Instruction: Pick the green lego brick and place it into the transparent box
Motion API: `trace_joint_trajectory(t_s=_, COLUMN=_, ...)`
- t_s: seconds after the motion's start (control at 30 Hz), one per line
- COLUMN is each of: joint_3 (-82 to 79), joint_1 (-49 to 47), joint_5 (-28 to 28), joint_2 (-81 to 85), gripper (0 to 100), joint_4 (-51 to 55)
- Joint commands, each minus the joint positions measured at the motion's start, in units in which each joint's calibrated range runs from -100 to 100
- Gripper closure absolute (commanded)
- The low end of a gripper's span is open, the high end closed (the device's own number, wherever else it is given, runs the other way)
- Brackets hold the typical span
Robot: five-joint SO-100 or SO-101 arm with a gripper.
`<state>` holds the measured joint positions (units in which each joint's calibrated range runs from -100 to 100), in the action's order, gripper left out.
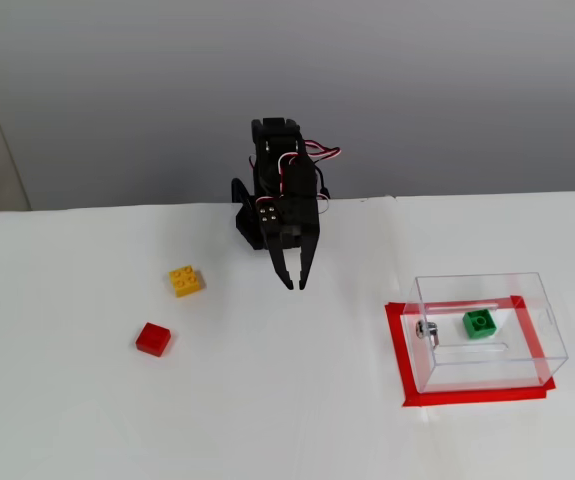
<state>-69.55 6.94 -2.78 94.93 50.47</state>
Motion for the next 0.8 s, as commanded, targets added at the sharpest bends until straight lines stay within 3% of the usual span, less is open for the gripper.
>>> trace_joint_trajectory(t_s=0.0, joint_3=-1.4, joint_1=0.2, joint_5=0.3, joint_2=4.7, gripper=97, joint_4=-0.6)
trace_joint_trajectory(t_s=0.3, joint_3=-3.1, joint_1=4.9, joint_5=0.1, joint_2=4.8, gripper=97, joint_4=-0.4)
trace_joint_trajectory(t_s=0.77, joint_3=-24.0, joint_1=8.6, joint_5=0.3, joint_2=4.8, gripper=97, joint_4=-0.1)
